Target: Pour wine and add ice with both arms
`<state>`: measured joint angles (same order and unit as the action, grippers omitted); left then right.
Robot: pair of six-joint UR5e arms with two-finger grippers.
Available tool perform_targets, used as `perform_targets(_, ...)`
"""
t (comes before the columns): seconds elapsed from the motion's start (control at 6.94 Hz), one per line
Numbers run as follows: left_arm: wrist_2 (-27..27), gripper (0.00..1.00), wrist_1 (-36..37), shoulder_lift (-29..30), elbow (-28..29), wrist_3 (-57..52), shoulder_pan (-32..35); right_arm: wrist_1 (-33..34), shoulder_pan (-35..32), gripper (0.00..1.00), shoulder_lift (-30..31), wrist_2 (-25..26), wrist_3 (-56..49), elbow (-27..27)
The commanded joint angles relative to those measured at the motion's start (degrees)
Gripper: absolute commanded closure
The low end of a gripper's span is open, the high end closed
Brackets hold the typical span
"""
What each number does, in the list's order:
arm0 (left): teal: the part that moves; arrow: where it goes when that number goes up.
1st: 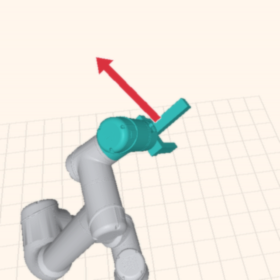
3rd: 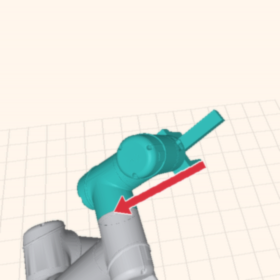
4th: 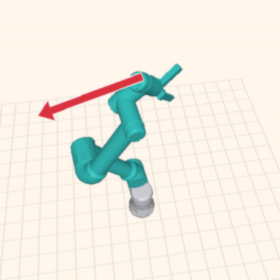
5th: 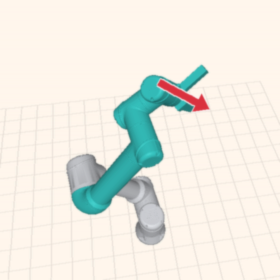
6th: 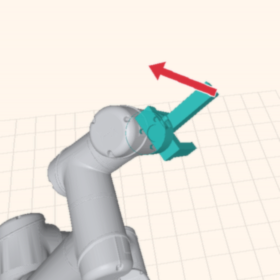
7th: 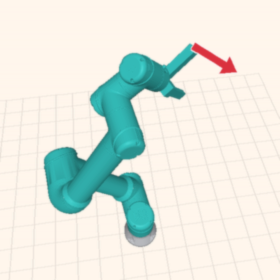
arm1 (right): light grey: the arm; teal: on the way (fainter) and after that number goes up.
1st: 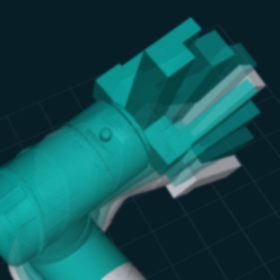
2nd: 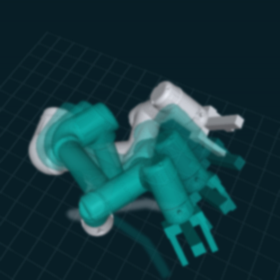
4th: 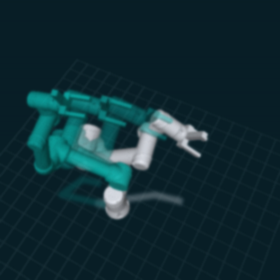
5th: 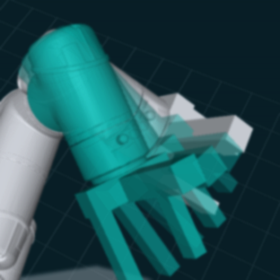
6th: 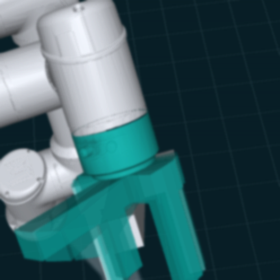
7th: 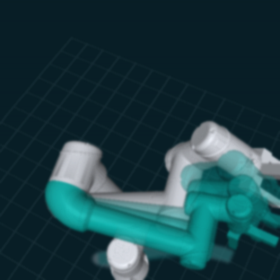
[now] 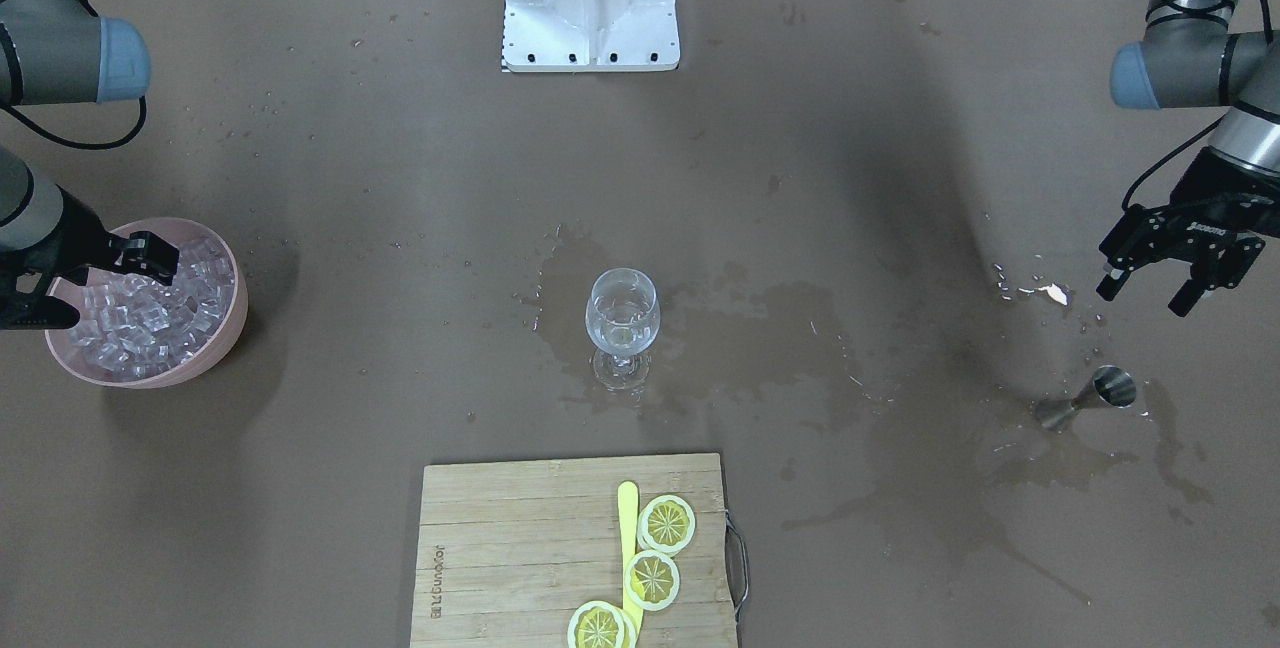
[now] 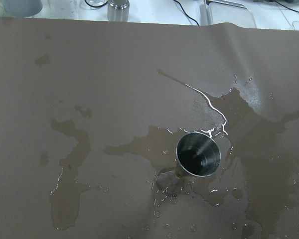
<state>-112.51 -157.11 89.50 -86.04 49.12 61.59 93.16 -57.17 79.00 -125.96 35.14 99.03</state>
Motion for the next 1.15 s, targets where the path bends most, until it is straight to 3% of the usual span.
perform_targets(0.0, 4.38, 0.02, -0.22, 0.49, 1.30, -0.08, -2.26, 0.01, 0.57, 0.12, -1.03, 0.19, -0.07, -2.34)
perform_targets(0.14, 8.23, 0.02, -0.31, 1.72, 3.05, 0.01, -4.44, 0.01, 0.48, 0.14, -1.73, 0.27, -0.07, -3.31)
perform_targets(0.43, 9.77, 0.02, -0.31, 3.74, 4.99, 0.10, -5.08, 0.01, 0.48, 0.33, -3.23, 0.36, 0.02, -4.10)
perform_targets(0.86, 9.85, 0.03, -0.48, 5.68, 6.84, 0.19, -5.17, 0.10, 0.22, 0.34, -6.74, 0.71, -0.07, -8.41)
perform_targets(1.01, 12.38, 0.03, -1.53, 5.68, 7.02, 0.19, -6.30, 0.10, 0.13, 0.42, -6.84, 0.89, -0.07, -8.41)
